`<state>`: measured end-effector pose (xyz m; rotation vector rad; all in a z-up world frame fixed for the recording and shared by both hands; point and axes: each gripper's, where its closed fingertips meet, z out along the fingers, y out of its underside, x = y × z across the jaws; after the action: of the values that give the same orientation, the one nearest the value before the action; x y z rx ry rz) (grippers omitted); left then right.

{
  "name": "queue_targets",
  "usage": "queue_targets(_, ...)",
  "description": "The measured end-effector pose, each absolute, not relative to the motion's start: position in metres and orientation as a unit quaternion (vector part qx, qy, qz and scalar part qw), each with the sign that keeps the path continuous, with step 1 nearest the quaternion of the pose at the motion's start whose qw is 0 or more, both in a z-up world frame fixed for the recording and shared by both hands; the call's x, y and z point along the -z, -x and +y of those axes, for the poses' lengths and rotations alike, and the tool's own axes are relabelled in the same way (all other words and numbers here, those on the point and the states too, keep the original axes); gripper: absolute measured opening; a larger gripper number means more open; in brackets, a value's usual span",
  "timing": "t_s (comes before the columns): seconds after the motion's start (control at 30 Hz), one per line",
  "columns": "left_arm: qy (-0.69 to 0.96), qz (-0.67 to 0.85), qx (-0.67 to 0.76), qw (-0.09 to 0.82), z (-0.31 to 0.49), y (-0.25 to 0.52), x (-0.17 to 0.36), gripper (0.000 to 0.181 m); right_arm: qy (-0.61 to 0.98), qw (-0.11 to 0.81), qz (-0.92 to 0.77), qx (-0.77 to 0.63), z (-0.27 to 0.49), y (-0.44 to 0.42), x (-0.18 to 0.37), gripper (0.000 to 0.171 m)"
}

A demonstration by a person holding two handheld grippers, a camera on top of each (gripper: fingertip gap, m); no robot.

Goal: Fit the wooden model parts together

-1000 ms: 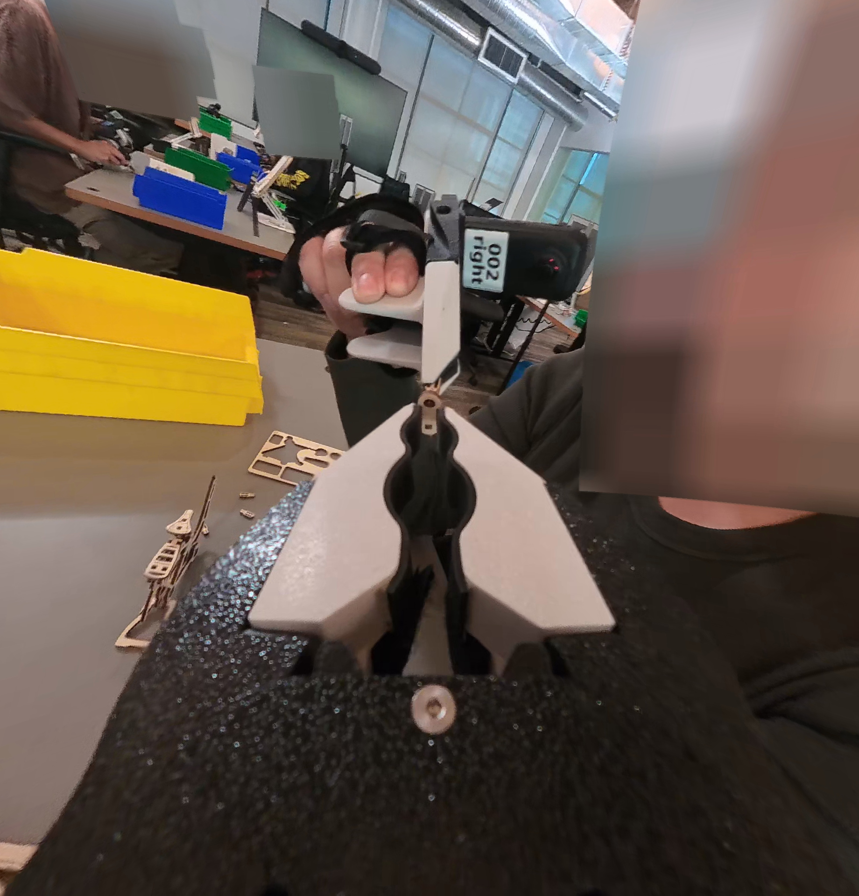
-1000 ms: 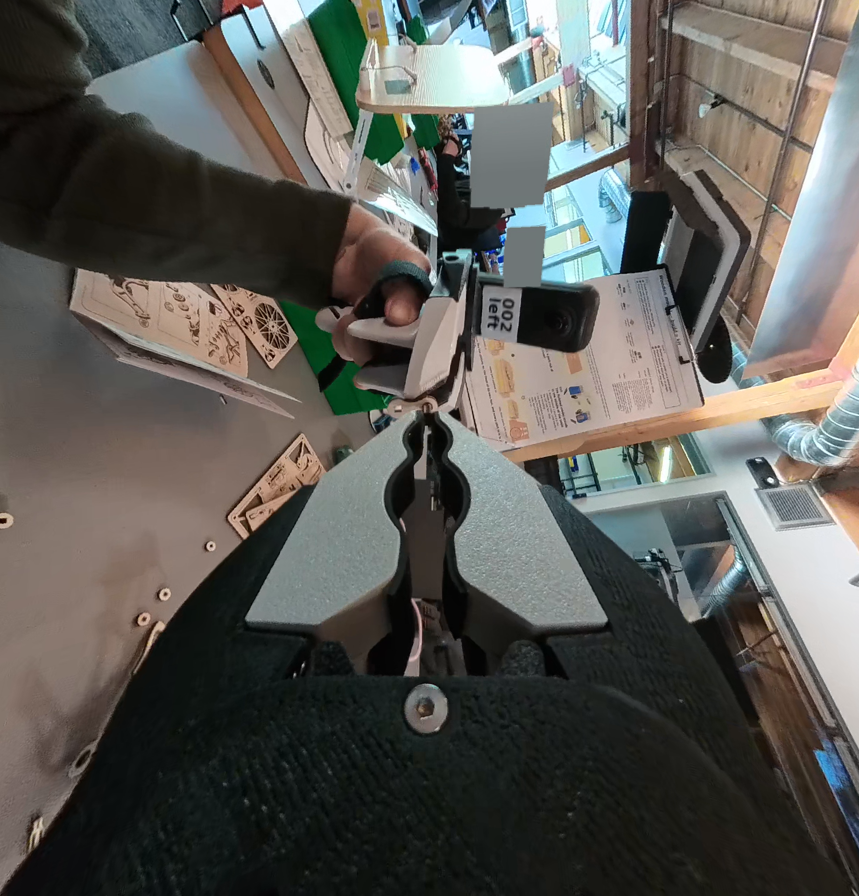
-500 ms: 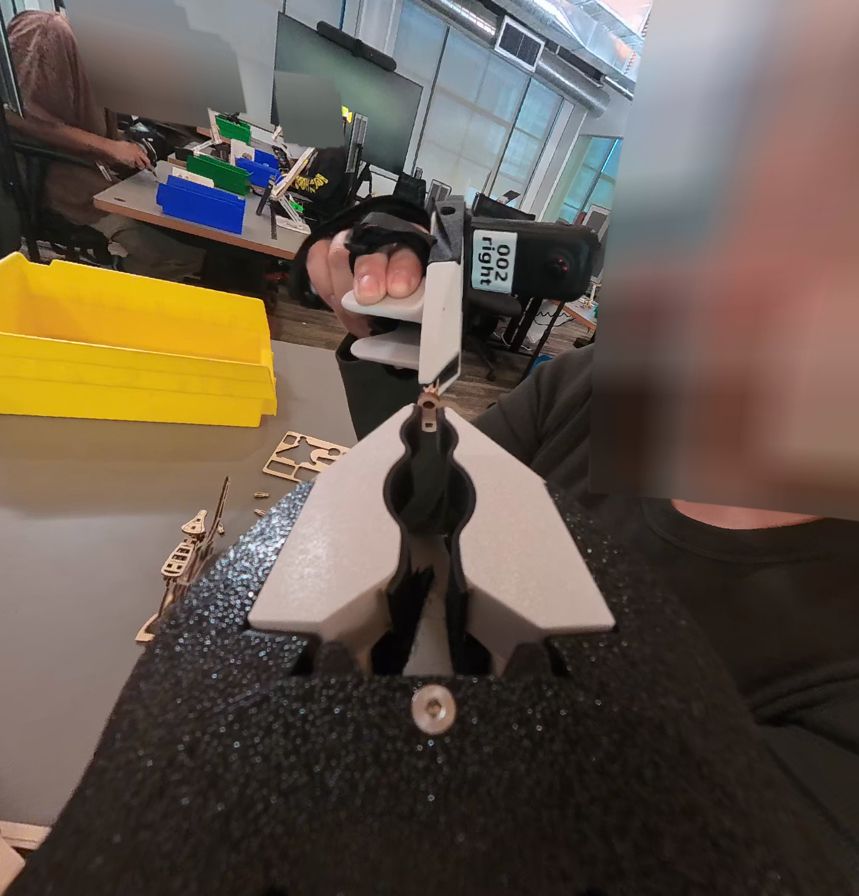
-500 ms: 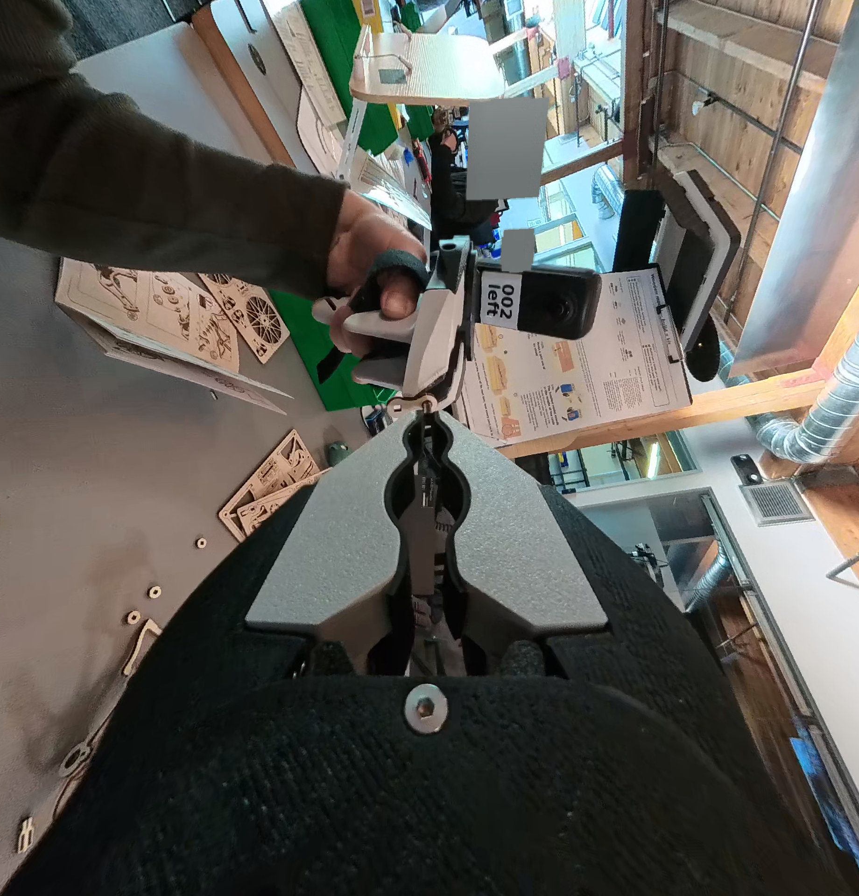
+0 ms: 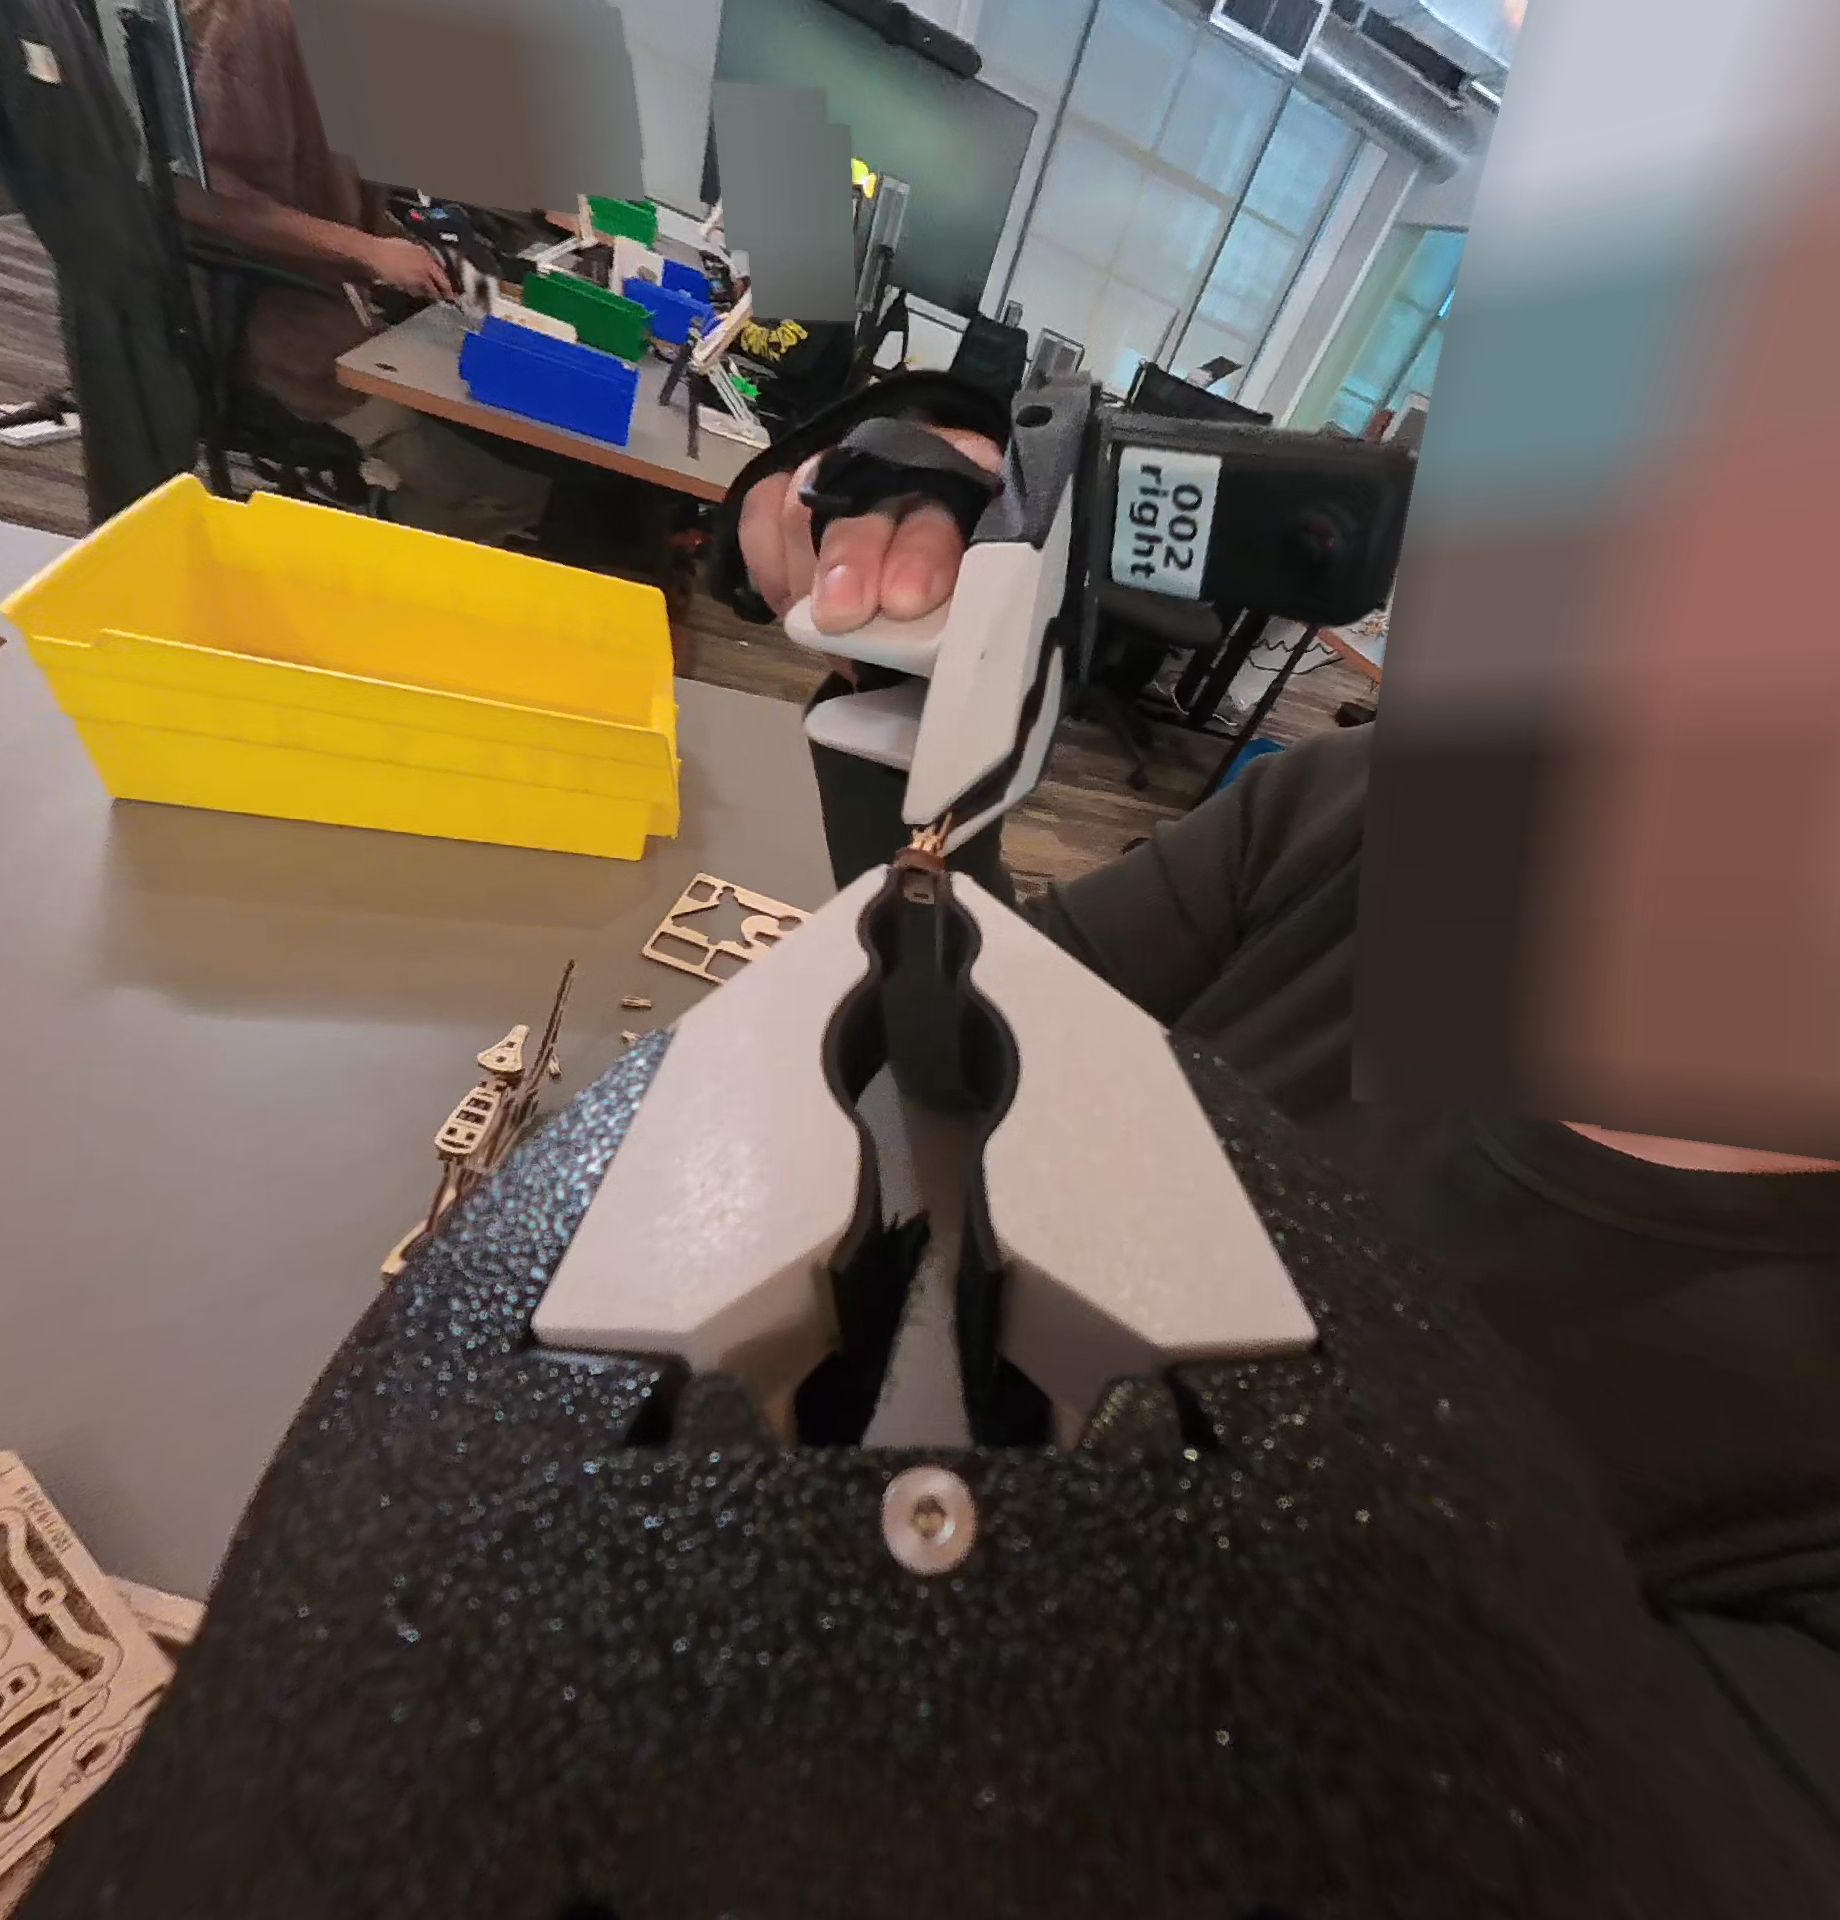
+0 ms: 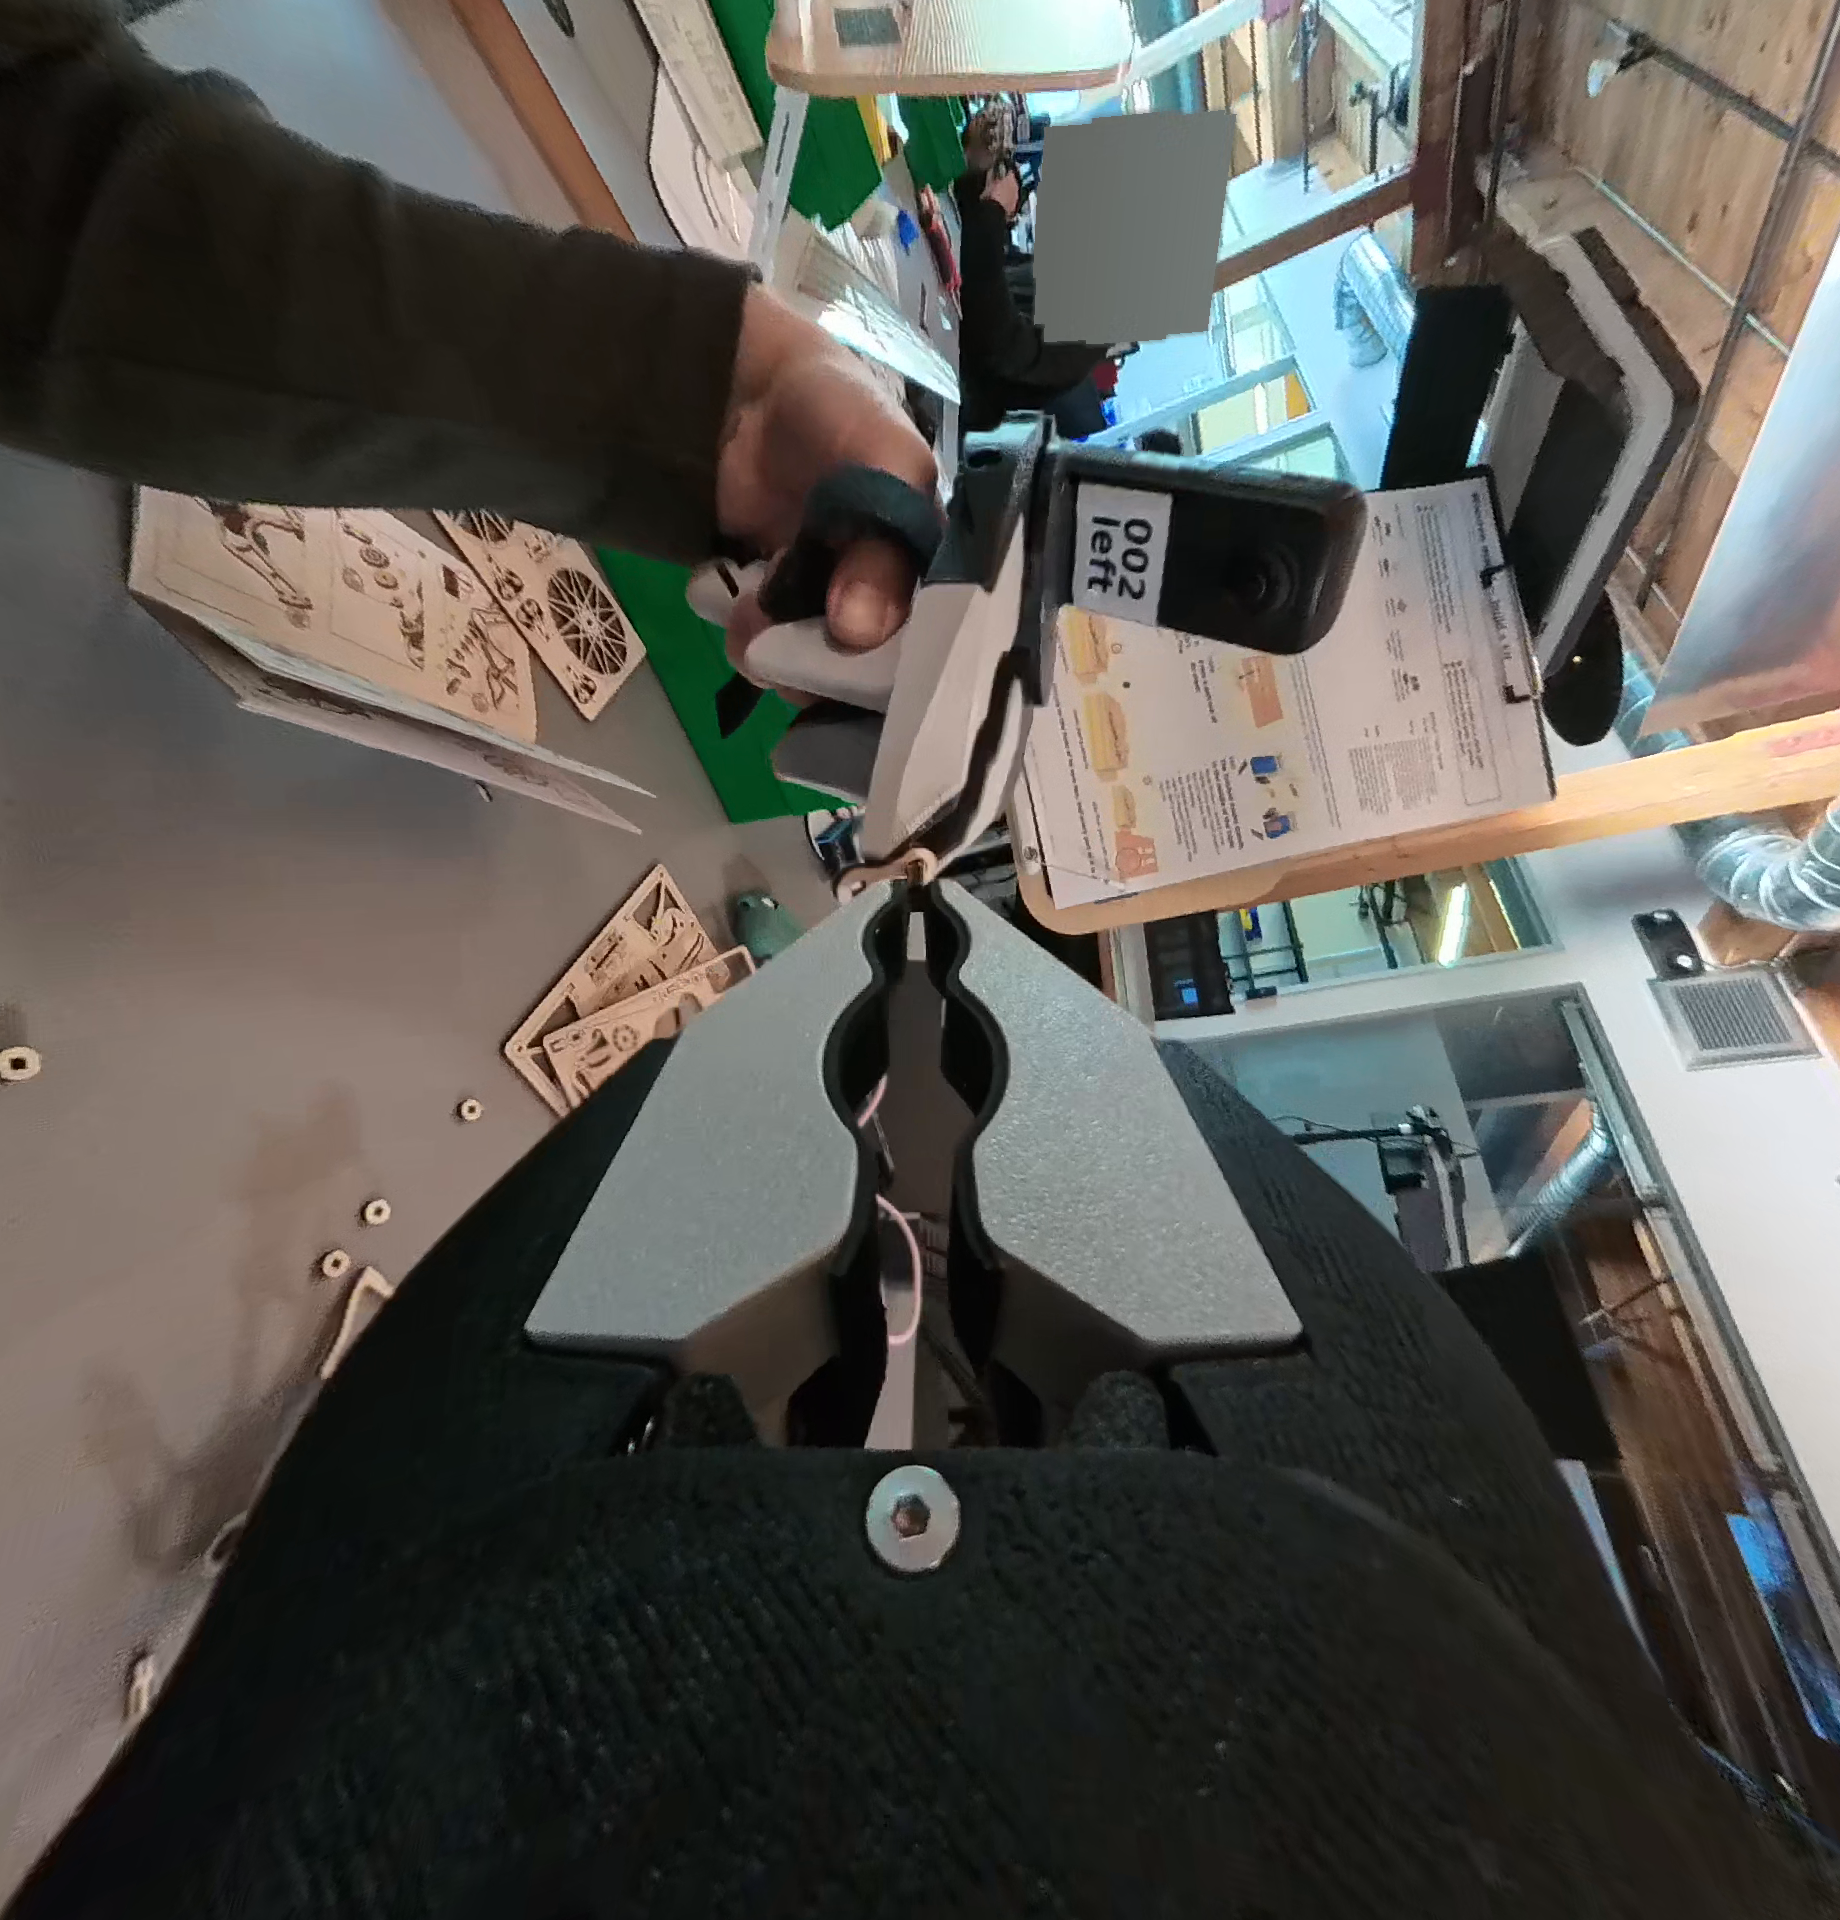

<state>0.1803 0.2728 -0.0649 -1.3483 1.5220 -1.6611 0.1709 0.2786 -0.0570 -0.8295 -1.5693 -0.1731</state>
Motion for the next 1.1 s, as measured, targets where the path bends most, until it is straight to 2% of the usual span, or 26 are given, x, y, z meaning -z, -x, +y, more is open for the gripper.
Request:
queue_targets(0.43, 0.454, 0.52, 0.595, 0.411, 0.281, -0.187, 0.021, 0.007, 0.313, 0.716, -0.601, 0.17, 0.286, -0.177, 0.014, 0.001)
queue_targets(0.6, 0.435, 0.517, 0.579, 0.457, 0.278, -0.188, 0.008, 0.025, 0.311, 0.738, -0.568, 0.187, 0.289, -0.181, 0.002, 0.001)
queue_targets(0.73, 0.42, 0.514, 0.48, 0.574, 0.288, -0.192, -0.003, 0.035, 0.309, 0.766, -0.528, 0.196, 0.292, -0.186, -0.012, 0.001)
queue_targets(0.87, 0.392, 0.503, 0.353, 0.684, 0.294, -0.192, -0.015, 0.03, 0.306, 0.789, -0.497, 0.191, 0.291, -0.19, -0.023, 0.001)
queue_targets(1.03, 0.362, 0.504, 0.331, 0.71, 0.283, -0.197, -0.021, 0.026, 0.296, 0.804, -0.481, 0.186, 0.286, -0.19, -0.03, 0.001)
queue_targets(1.1, 0.356, 0.501, 0.319, 0.722, 0.283, -0.198, -0.023, 0.019, 0.295, 0.806, -0.48, 0.185, 0.285, -0.19, -0.031, 0.001)
